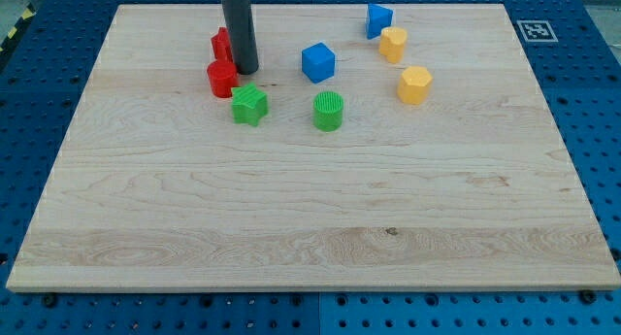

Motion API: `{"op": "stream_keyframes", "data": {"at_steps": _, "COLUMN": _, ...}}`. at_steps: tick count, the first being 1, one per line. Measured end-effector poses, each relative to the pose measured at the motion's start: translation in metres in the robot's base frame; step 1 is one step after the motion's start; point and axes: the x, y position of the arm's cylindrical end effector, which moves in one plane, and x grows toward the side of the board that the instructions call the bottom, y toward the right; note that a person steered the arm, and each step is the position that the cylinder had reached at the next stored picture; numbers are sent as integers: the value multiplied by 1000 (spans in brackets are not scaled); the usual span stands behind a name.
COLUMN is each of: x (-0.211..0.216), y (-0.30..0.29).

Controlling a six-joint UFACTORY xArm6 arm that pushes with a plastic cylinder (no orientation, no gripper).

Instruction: Slide the red circle towards the center left

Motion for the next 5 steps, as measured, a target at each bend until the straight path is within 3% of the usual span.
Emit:
{"op": "stream_keyframes", "data": {"at_steps": 3, "x": -16, "y": -8}}
{"op": "stream_keyframes", "data": {"at_steps": 5, "x": 27, "y": -13}}
